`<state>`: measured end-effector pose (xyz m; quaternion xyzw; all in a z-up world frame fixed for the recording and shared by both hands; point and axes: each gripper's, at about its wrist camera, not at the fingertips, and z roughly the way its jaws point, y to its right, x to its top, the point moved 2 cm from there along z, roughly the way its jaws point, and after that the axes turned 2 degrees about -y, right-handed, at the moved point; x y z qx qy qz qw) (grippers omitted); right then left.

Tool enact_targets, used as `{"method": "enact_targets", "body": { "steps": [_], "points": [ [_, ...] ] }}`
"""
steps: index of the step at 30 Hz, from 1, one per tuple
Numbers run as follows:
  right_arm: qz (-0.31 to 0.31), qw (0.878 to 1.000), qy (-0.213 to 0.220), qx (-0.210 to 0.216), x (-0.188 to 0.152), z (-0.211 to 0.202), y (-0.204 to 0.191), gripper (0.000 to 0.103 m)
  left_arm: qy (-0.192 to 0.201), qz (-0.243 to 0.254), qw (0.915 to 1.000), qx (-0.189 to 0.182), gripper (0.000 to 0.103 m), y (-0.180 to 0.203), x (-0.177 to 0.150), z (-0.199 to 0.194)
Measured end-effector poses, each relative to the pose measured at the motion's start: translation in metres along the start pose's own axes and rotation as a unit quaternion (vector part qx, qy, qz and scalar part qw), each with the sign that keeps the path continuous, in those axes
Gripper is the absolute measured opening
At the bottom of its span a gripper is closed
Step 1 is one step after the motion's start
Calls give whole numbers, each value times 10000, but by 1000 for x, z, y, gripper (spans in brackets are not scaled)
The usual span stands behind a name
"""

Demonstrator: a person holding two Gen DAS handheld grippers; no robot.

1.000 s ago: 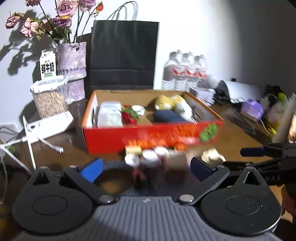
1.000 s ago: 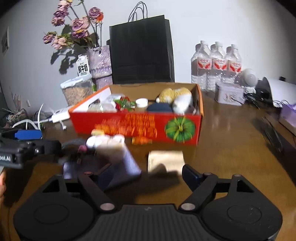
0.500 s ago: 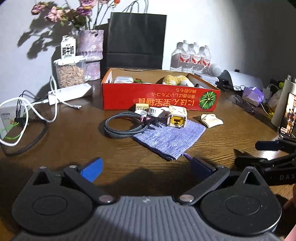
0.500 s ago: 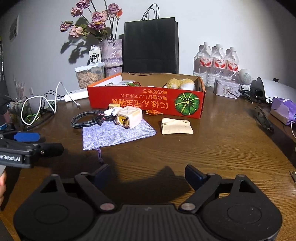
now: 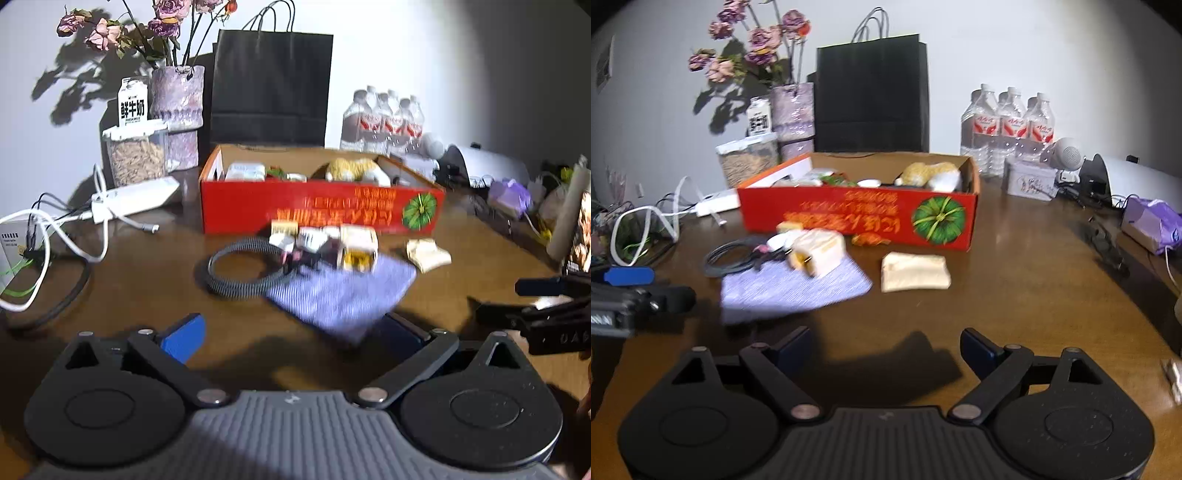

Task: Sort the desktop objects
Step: 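Grasp the beige square adapter with the left tool while the right tool grasps folded beige paper, then carry the adapter and folded paper with both tools over the cardboard box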

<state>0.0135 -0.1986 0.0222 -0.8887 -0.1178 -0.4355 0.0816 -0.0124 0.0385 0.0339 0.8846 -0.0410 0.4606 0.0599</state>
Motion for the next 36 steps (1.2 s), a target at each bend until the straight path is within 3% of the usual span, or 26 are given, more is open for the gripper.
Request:
{"method": "enact_targets", "body": {
  "steps": [3,7,10,14,17,23,25,26,28,36],
  "points": [
    [32,10000,31,-67,17,17,11,85,75,-16,9997,-227,103,9,19,11],
    [172,9998,-47,95,43,47,26,82,156,358,9979,-525,103,35,44,38],
    [138,9996,-241,83,58,76,29,78,67,549,9961,-688,97,51,60,65],
    [12,9990,-433,-67,62,103,32,72,-151,633,9957,-655,95,64,71,97],
    [5,9990,-444,-92,59,109,36,71,-286,655,9953,-649,86,68,73,112],
    [-78,9993,-319,202,53,109,36,46,-498,762,9941,-581,64,75,65,126],
    [-208,9992,-252,218,51,107,32,33,-508,941,9935,-384,43,78,61,128],
    [-257,9989,-231,305,50,106,30,27,-529,959,9933,-378,40,78,60,129],
    [-260,9986,-207,418,49,104,28,15,-512,885,9938,-441,40,77,59,127],
    [-57,9995,159,281,47,71,32,10,-265,753,9956,-488,39,78,61,91]
  ]
}}
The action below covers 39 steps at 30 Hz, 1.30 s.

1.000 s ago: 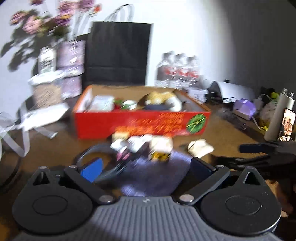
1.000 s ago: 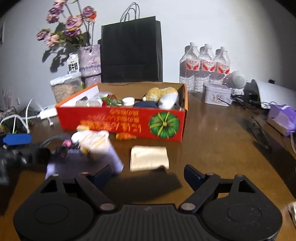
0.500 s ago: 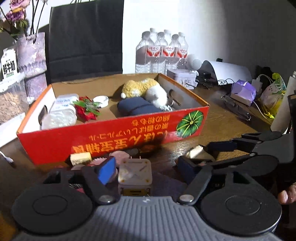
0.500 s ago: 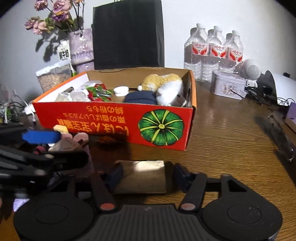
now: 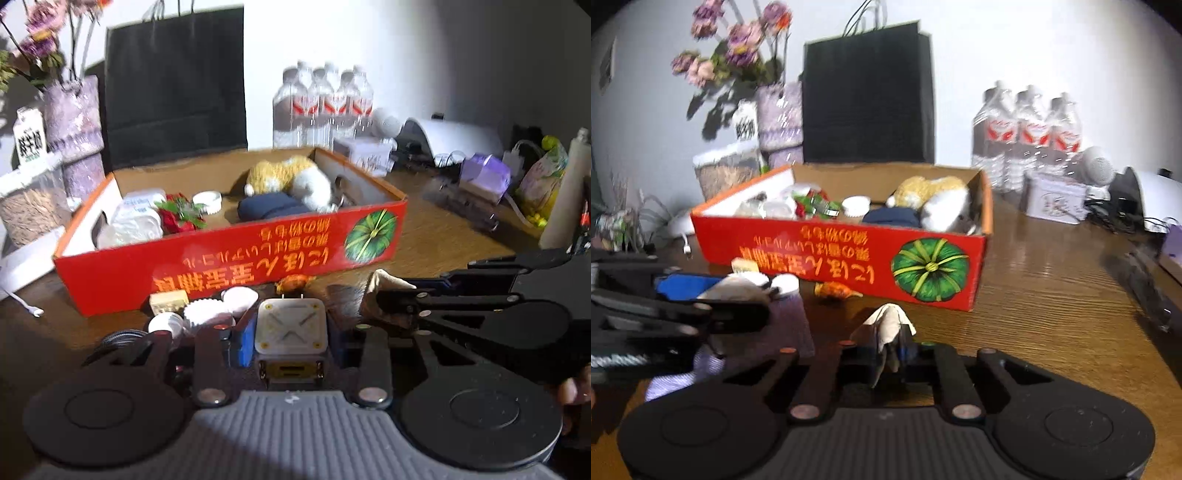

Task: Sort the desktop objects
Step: 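Carry the adapter and folded paper with both tools over the cardboard box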

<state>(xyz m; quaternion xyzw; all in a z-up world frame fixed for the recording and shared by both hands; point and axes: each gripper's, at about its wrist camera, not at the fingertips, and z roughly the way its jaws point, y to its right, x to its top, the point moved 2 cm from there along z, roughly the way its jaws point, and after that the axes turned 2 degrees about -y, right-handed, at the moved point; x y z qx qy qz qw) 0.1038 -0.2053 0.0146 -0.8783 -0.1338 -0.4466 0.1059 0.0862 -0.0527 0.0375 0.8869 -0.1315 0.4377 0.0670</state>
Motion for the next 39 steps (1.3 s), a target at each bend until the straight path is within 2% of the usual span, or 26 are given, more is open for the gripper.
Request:
{"method": "enact_targets", "body": {
  "steps": [4,8,14,19,23,25,28,32,36,38,39],
  "points": [
    [242,9992,305,96,-10,-43,0,10,256,-270,9993,-10,39,-6,2,-40],
    [350,9985,387,157,-25,-75,0,10,415,-420,9983,-28,39,-7,-2,-76],
    [418,9981,426,122,-39,-102,-1,10,438,-629,9970,-107,39,-10,-17,-101],
    [289,9977,604,42,-23,-108,-4,10,541,-694,9961,-84,39,-20,-13,-107],
    [38,9970,775,53,12,-105,1,10,703,-581,9955,-237,40,-31,14,-105],
    [34,9964,837,98,40,-96,11,10,744,-546,9953,-283,40,-39,36,-96],
    [253,9972,626,309,83,-64,29,10,705,-532,9955,-335,40,-54,75,-68],
    [348,9988,-142,302,132,6,42,10,458,-536,9965,-456,39,-65,115,-14],
    [289,9956,-887,-131,148,76,43,11,-222,-647,9971,-328,39,-70,131,64],
    [246,9904,-1324,-324,145,104,43,17,-534,-655,9959,-310,40,-69,129,96],
    [191,9871,-1534,-421,142,115,40,23,-661,-710,9949,-293,40,-69,127,107]
  ]
}}
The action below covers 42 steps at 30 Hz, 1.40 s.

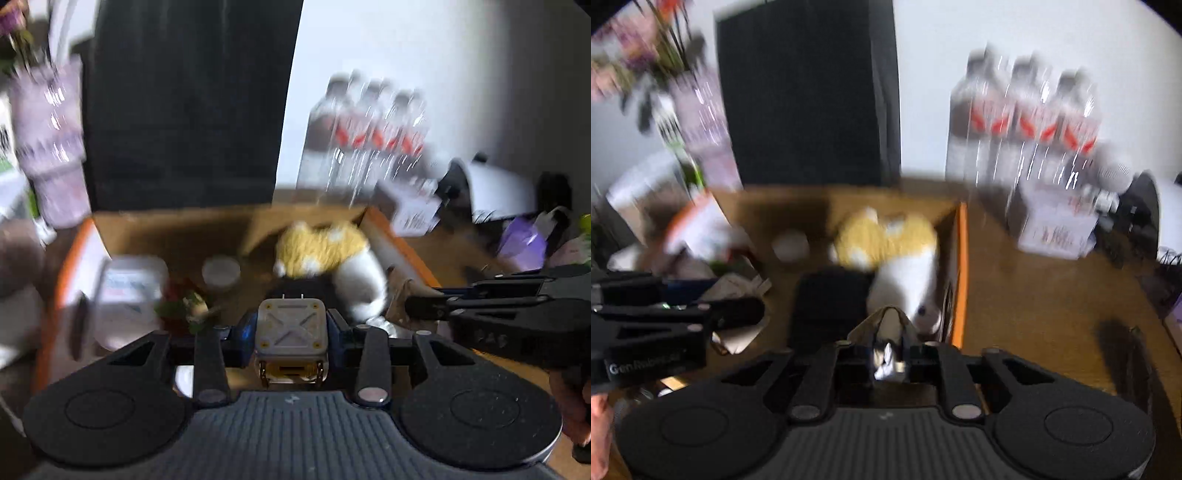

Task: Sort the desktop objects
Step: 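Carry the adapter and folded paper with both tools over the cardboard box, then open both tools to release the adapter and paper into the cardboard box, then withdraw both open tools back over the table items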

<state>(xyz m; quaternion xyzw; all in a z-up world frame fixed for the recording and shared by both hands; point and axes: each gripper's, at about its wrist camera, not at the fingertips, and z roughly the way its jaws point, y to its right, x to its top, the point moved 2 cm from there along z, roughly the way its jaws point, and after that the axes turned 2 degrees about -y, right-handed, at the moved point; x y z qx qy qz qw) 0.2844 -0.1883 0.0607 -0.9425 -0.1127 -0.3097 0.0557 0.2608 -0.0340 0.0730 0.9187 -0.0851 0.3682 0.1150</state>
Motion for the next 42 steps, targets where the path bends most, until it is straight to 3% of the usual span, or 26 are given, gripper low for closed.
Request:
{"method": "enact_targets", "body": {
  "steps": [1,6,13,17,18,20,23,24,26,31,37,42],
  "points": [
    [-104,9998,-83,-149,-1,7,-4,32,-114,-23,9999,-8,40,0,-1,11],
    [-356,9985,180,-387,-4,3,-16,53,-299,-88,9994,138,40,-4,-11,33],
    [-292,9972,670,-135,3,-16,-17,66,-363,1,9980,519,40,-7,-15,35],
    [-178,9977,657,-79,-1,-19,-15,64,-560,55,9974,457,51,-4,-16,35],
    [-117,9975,691,-3,-4,-25,-13,64,-511,69,9978,420,60,-3,-17,30],
    [-25,9969,779,55,-12,-35,-9,65,-322,83,9984,458,78,-5,-15,11],
    [66,9949,998,126,-31,-56,-9,70,88,93,9987,491,87,-8,-19,-32],
    [83,9938,1092,186,-42,-65,-11,72,187,99,9986,493,94,-8,-22,-46],
    [25,9922,1226,240,-63,-78,-18,76,488,93,9978,433,103,-8,-35,-79],
    [-103,9893,1407,379,-131,-102,-40,84,961,108,9944,434,103,-7,-96,-139],
    [-67,9911,1236,500,-195,-103,-62,84,1087,37,9914,722,103,-5,-176,-156],
    [-142,9913,1218,480,-224,-108,-73,84,1002,-98,9920,758,103,-7,-216,-161]
  ]
}}
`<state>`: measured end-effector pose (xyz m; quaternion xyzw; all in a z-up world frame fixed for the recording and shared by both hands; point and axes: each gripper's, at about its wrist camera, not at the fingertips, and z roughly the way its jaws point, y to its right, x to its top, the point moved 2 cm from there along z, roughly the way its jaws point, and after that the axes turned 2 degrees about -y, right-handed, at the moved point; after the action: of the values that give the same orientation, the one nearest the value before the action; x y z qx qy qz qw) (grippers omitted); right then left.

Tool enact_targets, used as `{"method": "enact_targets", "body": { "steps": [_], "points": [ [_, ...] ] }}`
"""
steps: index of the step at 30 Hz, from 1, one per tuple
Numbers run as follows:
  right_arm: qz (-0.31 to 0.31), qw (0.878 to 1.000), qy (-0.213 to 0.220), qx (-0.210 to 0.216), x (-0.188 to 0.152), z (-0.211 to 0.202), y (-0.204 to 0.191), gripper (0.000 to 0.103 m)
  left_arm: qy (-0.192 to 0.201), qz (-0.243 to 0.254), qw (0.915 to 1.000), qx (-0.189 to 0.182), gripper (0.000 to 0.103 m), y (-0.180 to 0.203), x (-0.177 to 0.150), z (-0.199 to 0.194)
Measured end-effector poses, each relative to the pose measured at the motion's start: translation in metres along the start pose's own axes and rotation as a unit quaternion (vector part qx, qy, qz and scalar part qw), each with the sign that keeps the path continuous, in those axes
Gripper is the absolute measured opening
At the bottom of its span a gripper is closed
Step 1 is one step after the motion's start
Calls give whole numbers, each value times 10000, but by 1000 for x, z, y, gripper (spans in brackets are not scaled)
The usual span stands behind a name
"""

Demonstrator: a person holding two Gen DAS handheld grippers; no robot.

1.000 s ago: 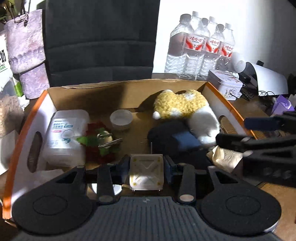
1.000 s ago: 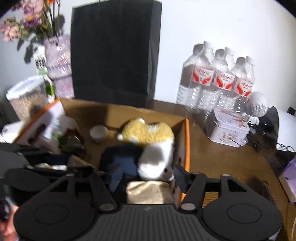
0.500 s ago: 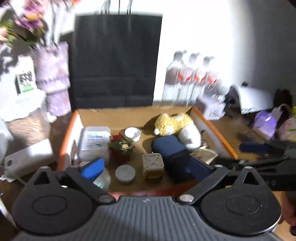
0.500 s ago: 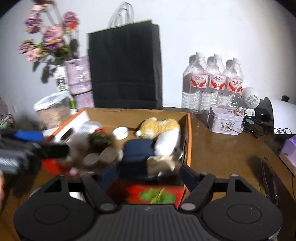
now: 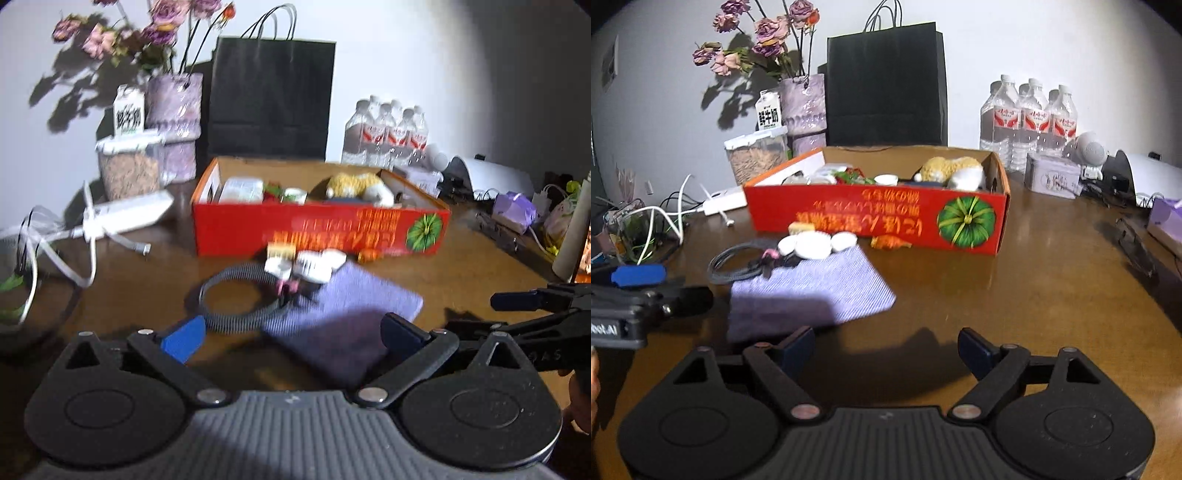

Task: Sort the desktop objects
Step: 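Withdraw both open tools back over the table items, then grasp the black braided cable with the left tool while the right tool grasps a white fluted cap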

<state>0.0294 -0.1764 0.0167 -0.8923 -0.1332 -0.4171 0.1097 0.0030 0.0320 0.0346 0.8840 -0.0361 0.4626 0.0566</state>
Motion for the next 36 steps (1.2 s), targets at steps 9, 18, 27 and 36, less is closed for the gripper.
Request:
{"method": "enact_targets", "body": {
  "steps": [9,18,27,36],
  "points": [
    [28,10000,-48,-2,-25,-12,-7,87,-191,-14,9998,46,103,-5,-30,-8],
    [-42,10000,23,-50,-7,-7,-4,87,-11,38,10000,85,103,-10,-21,-5],
    [-281,9994,178,118,45,28,-6,85,-22,3,9999,-105,103,-33,30,46],
    [-32,9947,-167,1011,88,87,-19,71,-543,138,9970,-528,103,-55,41,90]
  ]
}}
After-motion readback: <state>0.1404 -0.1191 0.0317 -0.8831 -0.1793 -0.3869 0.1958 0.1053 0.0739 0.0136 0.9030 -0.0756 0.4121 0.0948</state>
